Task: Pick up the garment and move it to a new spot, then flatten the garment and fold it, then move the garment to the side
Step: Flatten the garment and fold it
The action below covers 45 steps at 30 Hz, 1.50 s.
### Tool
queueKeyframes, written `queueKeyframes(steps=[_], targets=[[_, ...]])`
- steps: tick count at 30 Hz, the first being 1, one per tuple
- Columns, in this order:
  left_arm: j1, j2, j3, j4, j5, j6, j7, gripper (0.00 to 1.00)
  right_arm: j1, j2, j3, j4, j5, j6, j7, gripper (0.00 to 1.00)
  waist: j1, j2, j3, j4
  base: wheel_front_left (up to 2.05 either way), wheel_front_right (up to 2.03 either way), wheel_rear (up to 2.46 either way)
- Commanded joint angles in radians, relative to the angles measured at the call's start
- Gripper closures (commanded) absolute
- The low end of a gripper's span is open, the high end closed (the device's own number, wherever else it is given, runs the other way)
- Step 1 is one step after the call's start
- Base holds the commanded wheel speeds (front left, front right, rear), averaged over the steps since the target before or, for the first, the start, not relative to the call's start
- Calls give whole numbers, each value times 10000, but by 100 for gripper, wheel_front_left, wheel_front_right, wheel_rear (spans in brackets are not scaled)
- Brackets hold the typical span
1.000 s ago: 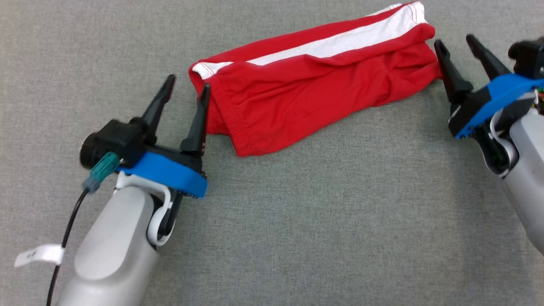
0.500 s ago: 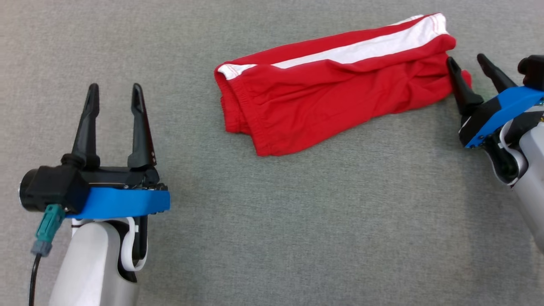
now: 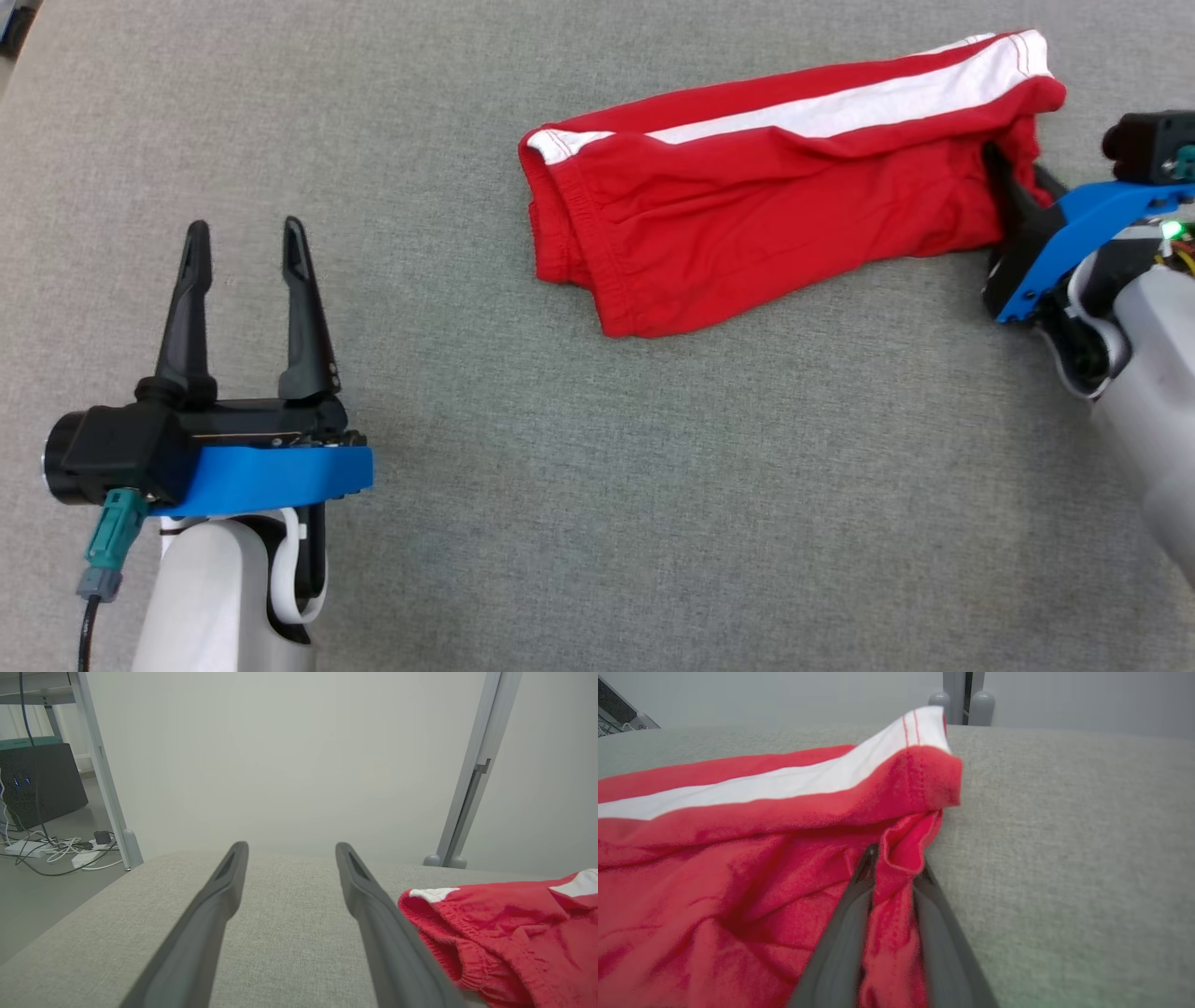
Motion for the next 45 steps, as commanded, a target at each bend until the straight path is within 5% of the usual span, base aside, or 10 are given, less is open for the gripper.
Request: queueKeyframes(steps=[1, 16, 29, 45], targets=[[98, -7, 145, -6, 88, -53, -44, 0, 322, 155, 108, -53, 114, 25, -78, 100, 1, 0, -96, -108, 0, 0, 0], [714, -119, 504, 165, 632, -435, -42, 0, 3168, -38, 180, -2537, 1438, 18, -1385, 100, 1, 0, -1618, -1440, 0, 0, 0], [1558, -136, 576, 72, 802, -562, -44, 0, 5960, -795, -1742, -2997, 1479, 18, -1590, 100, 1, 0, -2438, -1627, 0, 0, 0], [1766, -156, 439, 151, 805, -598, -44, 0, 4827, -230, -2649, -3236, -16, 18, -1523, 100, 1, 0, -2595, -1556, 0, 0, 0]])
